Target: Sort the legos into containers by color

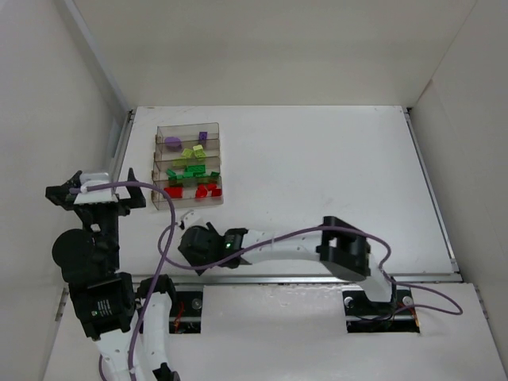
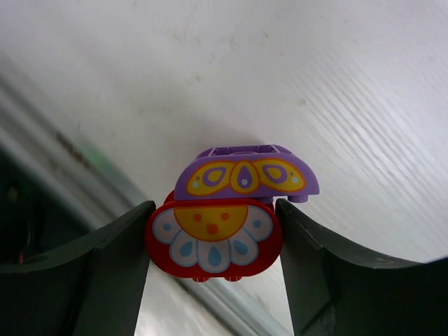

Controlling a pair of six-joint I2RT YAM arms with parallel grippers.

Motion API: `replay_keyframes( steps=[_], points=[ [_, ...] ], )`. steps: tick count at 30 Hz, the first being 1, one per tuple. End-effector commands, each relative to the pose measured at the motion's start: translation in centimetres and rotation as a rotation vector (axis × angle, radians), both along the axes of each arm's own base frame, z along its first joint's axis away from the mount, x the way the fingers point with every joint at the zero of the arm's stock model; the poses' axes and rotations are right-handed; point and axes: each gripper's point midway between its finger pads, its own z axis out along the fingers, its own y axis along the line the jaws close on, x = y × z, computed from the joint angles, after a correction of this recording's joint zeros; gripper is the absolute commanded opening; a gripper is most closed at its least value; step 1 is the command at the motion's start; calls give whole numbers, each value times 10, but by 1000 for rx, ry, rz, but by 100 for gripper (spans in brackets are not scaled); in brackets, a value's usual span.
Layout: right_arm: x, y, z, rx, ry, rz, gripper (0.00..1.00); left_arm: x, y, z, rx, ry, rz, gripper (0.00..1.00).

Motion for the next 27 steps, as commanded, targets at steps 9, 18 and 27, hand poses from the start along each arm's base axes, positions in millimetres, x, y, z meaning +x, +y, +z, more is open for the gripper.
replay_keyframes(
  steps=[9, 18, 27],
  points=[
    [90, -101, 237, 539, -62, 302, 29, 38, -82, 10, 338, -36, -537, 99],
    [100, -152, 312, 735, -78, 618, 30, 94, -128, -64, 638, 14, -1146, 91],
    [129, -142, 307, 769, 58, 723, 30, 164, -197, -96, 1191, -1, -1453, 97]
  ],
)
